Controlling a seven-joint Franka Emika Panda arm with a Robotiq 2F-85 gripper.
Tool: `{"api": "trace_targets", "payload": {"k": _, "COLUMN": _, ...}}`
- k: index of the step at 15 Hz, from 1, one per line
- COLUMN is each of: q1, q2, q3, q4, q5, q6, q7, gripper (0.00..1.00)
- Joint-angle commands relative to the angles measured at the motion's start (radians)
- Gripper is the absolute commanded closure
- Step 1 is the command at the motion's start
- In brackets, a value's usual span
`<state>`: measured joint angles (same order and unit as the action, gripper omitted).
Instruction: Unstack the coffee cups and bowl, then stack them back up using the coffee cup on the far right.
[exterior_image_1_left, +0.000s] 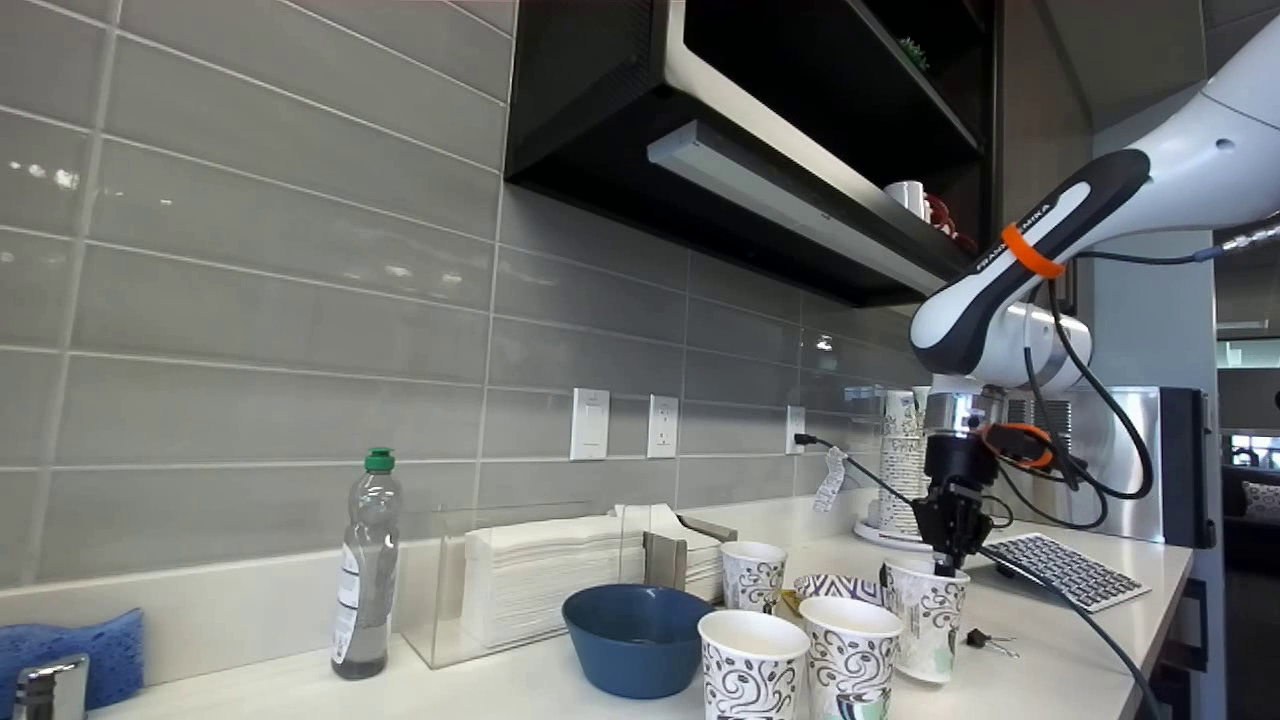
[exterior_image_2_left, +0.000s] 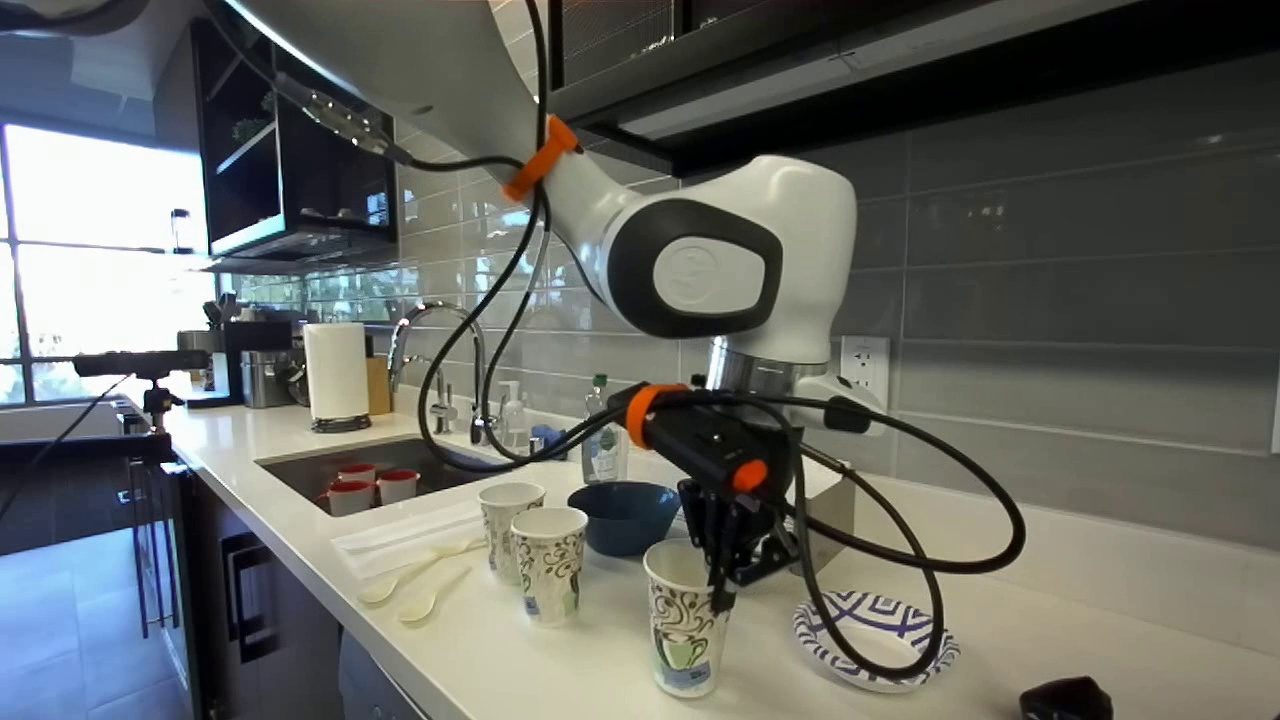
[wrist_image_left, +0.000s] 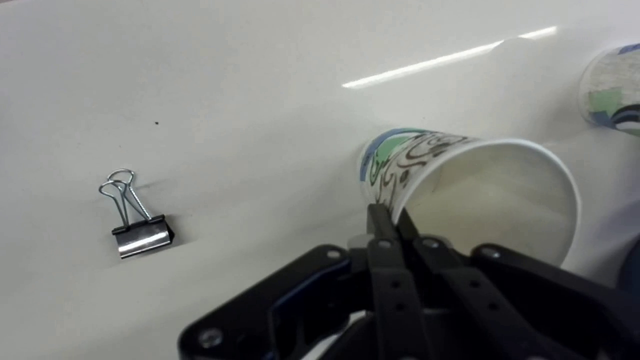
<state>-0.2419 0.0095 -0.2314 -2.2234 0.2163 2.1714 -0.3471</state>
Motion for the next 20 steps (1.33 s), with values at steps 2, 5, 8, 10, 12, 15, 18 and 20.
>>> {"api": "trace_targets", "payload": {"k": 2, "q1": 0.003, "q2": -0.064, "q3": -0.002, "q4": -0.006, "q5": 0.059, "q6": 0.006, "q7": -0.046, "gripper": 0.99}}
{"api": "trace_targets", "payload": {"k": 5, "q1": 0.009, "q2": -0.124, "q3": -0.004, "q4": -0.016, "q5": 0.063, "q6": 0.008, "q7": -0.062, "gripper": 0.99}}
{"api": "trace_targets", "payload": {"k": 8, "q1": 0.032, "q2": -0.18, "q3": -0.001, "q4": -0.015, "q5": 0.078, "q6": 0.009, "q7": -0.098, "gripper": 0.99}}
{"api": "trace_targets", "payload": {"k": 10, "q1": 0.034, "q2": -0.148, "q3": -0.012, "q4": 0.006, "q5": 0.05, "q6": -0.001, "q7": -0.073, "gripper": 0.97}}
{"api": "trace_targets", "payload": {"k": 12, "q1": 0.051, "q2": -0.175, "q3": -0.011, "q4": 0.004, "q5": 0.052, "q6": 0.0, "q7": -0.078, "gripper": 0.97}}
{"api": "trace_targets", "payload": {"k": 15, "q1": 0.054, "q2": -0.18, "q3": -0.011, "q4": 0.003, "q5": 0.052, "q6": 0.001, "q7": -0.082, "gripper": 0.97}}
{"api": "trace_targets", "payload": {"k": 18, "q1": 0.054, "q2": -0.18, "q3": -0.011, "q4": 0.002, "q5": 0.052, "q6": 0.001, "q7": -0.084, "gripper": 0.97}}
{"api": "trace_targets", "payload": {"k": 20, "q1": 0.054, "q2": -0.18, "q3": -0.011, "q4": 0.002, "q5": 0.052, "q6": 0.001, "q7": -0.085, "gripper": 0.97}}
